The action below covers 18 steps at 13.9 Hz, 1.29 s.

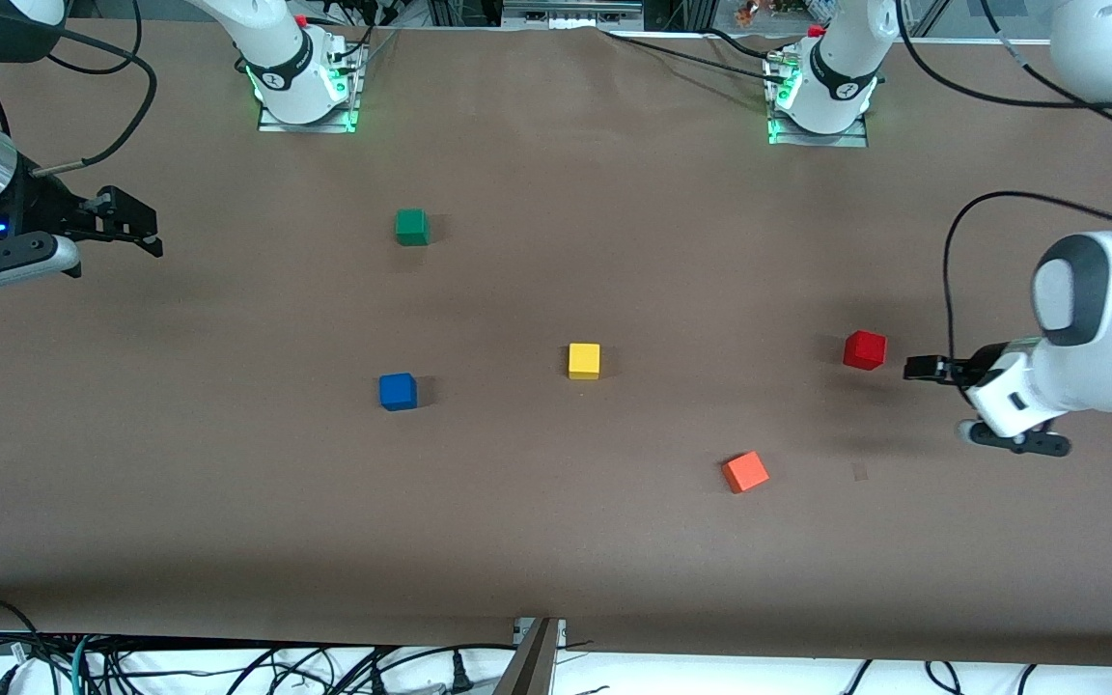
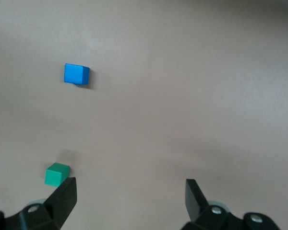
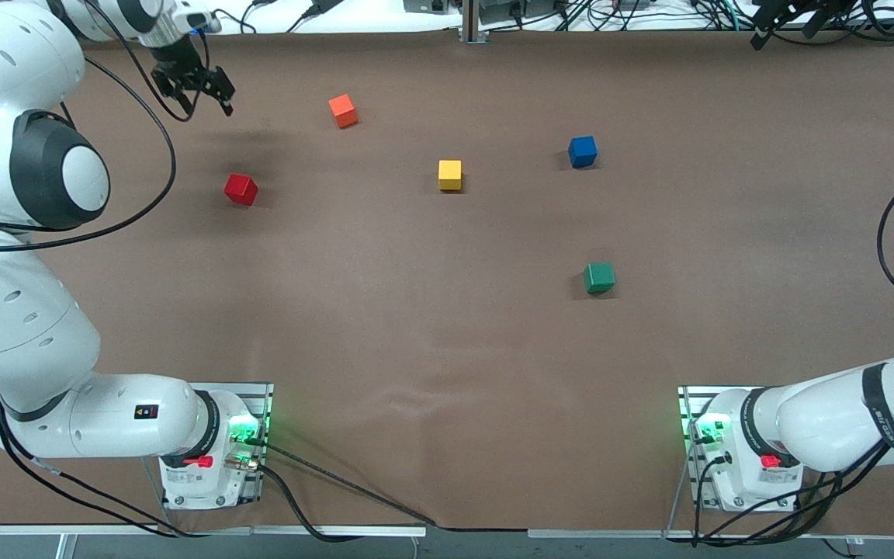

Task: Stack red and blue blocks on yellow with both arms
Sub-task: 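Move the left gripper to the red block while the right gripper approaches blue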

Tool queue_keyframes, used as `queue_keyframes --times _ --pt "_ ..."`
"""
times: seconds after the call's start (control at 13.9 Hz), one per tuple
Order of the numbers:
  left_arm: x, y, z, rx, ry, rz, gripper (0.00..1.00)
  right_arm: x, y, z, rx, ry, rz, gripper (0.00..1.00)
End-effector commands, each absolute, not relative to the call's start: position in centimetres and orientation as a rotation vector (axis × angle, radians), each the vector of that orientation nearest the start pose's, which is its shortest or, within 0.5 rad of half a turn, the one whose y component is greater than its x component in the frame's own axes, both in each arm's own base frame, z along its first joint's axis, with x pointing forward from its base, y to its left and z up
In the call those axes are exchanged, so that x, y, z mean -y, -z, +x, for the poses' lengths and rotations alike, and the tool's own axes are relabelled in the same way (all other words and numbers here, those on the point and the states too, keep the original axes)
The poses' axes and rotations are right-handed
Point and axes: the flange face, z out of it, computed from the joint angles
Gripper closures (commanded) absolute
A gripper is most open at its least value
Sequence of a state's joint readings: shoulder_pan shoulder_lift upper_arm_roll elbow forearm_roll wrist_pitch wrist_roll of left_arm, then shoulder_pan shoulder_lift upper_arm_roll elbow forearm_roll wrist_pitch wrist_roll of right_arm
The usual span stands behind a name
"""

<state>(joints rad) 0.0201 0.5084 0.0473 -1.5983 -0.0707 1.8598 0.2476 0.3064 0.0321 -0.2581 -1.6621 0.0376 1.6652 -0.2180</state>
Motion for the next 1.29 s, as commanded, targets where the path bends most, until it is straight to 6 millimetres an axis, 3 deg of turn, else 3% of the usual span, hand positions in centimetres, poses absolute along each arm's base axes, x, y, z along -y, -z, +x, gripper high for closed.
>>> queue_keyframes --times 0.0,0.07,0.29,0.86,0.93,1.15,1.22 --pt "-3.8 -30.6 63.3 -0.356 -0.384 -3.196 0.0 -3.9 -55.0 57.7 0.371 -0.064 -3.095 0.0" --pt "-3.8 -29.2 62.1 -0.377 -0.415 -3.196 0.0 -4.0 -54.9 57.9 0.373 -0.052 -3.096 0.0" --pt "-2.1 -24.3 57.5 -0.404 -0.266 -3.186 0.0 -3.4 -55.3 57.9 0.361 -0.042 -3.096 0.0" --pt "-1.7 -19.9 53.4 -0.402 -0.157 -3.171 0.0 -2.9 -56.6 57.8 0.426 -0.014 -3.086 0.0" --pt "-1.7 -19.7 53.3 -0.402 -0.161 -3.171 0.14 -2.9 -56.6 57.8 0.428 -0.014 -3.085 0.0" --pt "-1.5 -19.7 53.2 -0.404 -0.166 -3.172 0.93 -3.2 -56.5 57.9 0.419 -0.014 -3.087 0.0" --pt "-1.5 -20.5 53.3 -0.388 -0.157 -3.174 1.0 -3.5 -56.3 58.0 0.421 -0.017 -3.089 0.0"
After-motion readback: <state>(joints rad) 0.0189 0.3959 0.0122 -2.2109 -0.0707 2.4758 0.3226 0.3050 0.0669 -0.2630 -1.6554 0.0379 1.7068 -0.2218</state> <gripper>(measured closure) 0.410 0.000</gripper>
